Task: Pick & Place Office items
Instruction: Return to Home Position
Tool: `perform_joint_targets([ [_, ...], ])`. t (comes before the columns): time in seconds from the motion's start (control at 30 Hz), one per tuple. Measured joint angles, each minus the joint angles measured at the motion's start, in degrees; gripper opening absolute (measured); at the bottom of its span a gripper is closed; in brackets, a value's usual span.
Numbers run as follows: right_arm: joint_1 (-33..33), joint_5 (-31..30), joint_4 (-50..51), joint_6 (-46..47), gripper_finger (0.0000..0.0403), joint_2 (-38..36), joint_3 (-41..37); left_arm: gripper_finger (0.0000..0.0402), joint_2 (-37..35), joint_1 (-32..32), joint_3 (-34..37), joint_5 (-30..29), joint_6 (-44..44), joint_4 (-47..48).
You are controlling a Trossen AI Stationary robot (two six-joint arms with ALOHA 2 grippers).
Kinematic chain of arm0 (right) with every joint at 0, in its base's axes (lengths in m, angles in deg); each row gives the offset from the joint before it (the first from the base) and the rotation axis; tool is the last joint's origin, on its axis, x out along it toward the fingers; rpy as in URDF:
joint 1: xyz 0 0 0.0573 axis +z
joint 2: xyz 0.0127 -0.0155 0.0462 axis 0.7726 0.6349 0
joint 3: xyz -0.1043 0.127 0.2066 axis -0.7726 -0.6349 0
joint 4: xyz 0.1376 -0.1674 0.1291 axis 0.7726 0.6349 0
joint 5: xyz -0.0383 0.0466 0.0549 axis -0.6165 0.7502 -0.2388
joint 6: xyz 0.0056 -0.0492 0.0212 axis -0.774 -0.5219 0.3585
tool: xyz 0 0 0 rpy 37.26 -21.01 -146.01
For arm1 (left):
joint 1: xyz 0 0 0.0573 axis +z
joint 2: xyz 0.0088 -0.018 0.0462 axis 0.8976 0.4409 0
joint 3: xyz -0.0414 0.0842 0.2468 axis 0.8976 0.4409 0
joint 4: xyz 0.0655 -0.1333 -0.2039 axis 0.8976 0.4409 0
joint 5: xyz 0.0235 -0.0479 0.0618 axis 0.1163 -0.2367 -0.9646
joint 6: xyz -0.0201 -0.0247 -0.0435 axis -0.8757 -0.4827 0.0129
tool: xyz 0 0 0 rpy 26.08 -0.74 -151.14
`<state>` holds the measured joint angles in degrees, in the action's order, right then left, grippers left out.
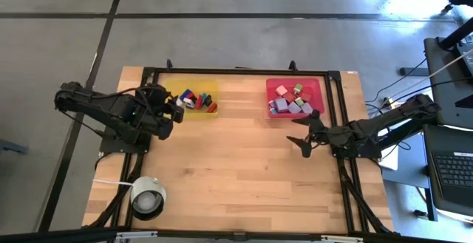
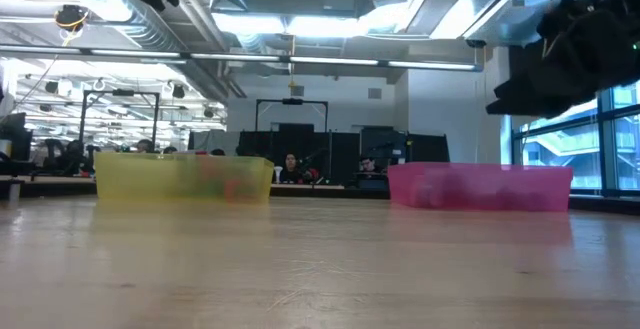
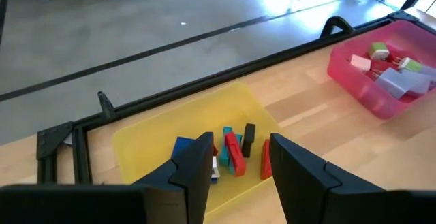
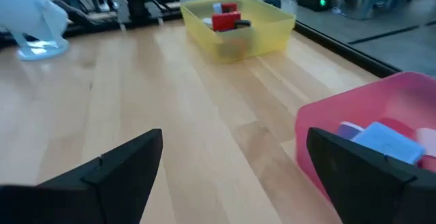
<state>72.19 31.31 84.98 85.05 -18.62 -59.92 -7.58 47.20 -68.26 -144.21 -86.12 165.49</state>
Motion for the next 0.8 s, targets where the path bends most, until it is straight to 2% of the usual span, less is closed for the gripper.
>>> perform_joint_targets([
  [0.27, 0.00, 2.34, -13.57, -1.27, 0.0366, 0.02, -7.76, 0.0141, 0.01, -0.14, 0.00, 1.65, 2.07, -0.02],
  [0.53, 0.00, 3.59, -13.88, -2.08, 0.0366, 0.03, -7.75, 0.0141, 0.04, -0.14, 0.00, 15.88, 3.00, -1.83],
  [0.67, 0.00, 0.01, -12.01, -0.97, 0.0366, 0.04, -7.75, 0.0141, 0.04, -0.14, 0.00, 20.11, 3.22, -1.64],
  [0.8, 0.00, -5.16, -8.89, 1.63, 0.0366, 0.04, -7.75, 0.0141, 0.04, -0.14, 0.00, 21.76, 2.92, -1.70],
])
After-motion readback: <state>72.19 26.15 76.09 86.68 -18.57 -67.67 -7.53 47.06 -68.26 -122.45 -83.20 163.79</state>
